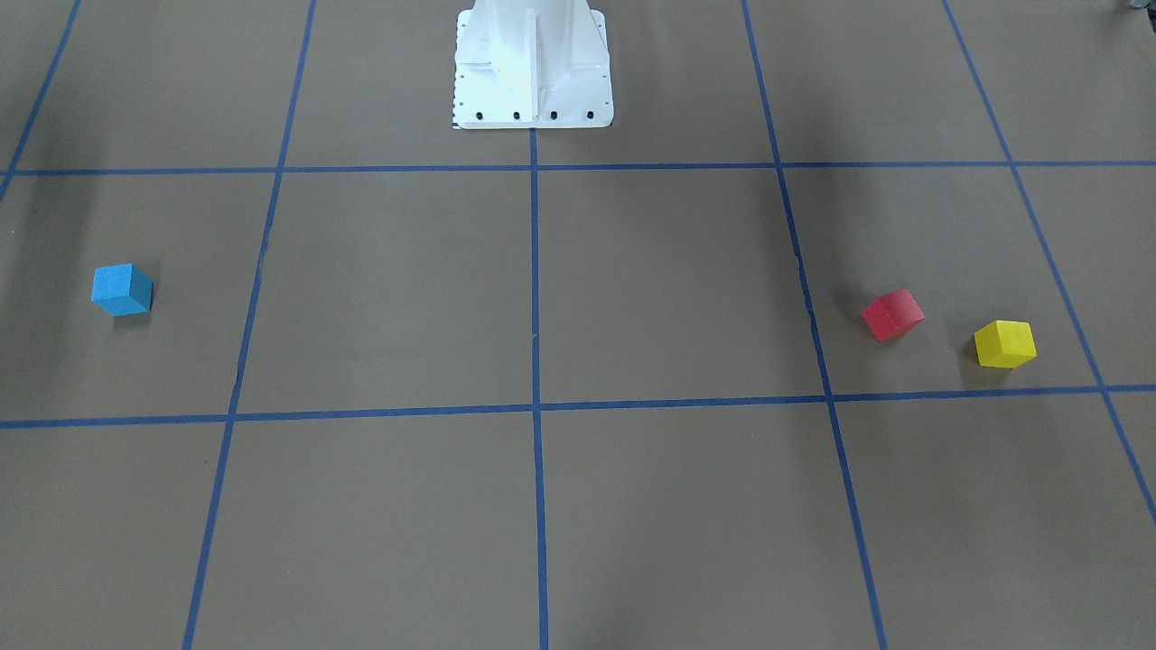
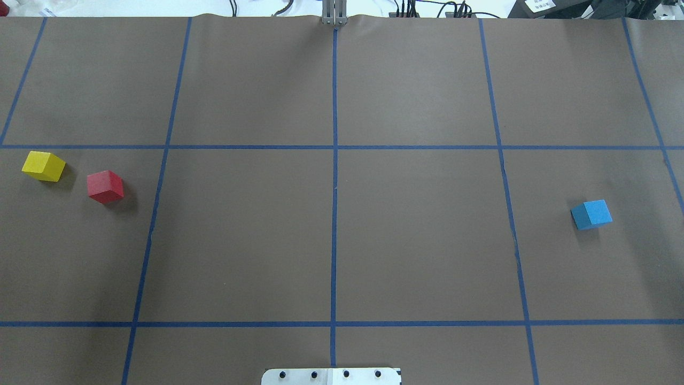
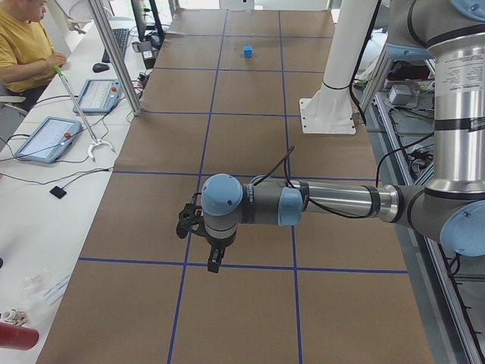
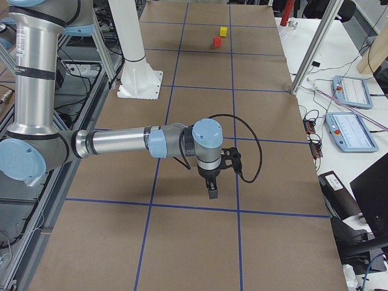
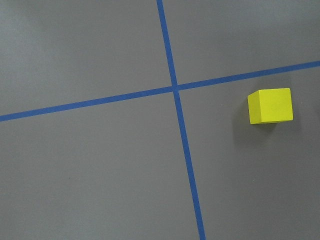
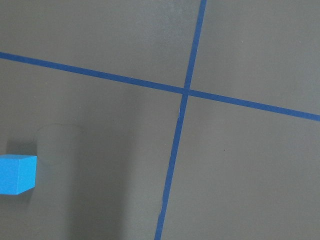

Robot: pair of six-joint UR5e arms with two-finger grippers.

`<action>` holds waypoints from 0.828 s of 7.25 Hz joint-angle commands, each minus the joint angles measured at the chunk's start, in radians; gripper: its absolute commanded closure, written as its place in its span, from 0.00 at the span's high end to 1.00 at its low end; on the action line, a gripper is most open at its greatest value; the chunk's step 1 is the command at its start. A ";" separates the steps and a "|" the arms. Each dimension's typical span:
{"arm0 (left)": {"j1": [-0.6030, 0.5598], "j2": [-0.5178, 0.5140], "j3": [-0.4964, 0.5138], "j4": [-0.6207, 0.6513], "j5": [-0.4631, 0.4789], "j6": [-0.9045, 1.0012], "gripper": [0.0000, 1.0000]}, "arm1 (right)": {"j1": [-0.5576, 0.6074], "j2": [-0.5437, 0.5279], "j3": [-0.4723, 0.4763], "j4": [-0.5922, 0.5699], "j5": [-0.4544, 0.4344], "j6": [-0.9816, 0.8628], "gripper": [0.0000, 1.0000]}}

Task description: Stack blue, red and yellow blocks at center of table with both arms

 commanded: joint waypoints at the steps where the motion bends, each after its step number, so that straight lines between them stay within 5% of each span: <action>1: 0.000 -0.001 0.000 -0.001 0.000 0.000 1.00 | 0.000 -0.001 -0.004 0.013 0.001 0.005 1.00; 4: 0.000 -0.013 -0.068 -0.013 0.003 0.002 1.00 | -0.002 0.002 0.004 0.015 0.009 0.024 1.00; 6: 0.006 -0.027 -0.028 -0.135 0.003 -0.032 1.00 | -0.055 0.058 0.010 0.019 0.069 0.135 1.00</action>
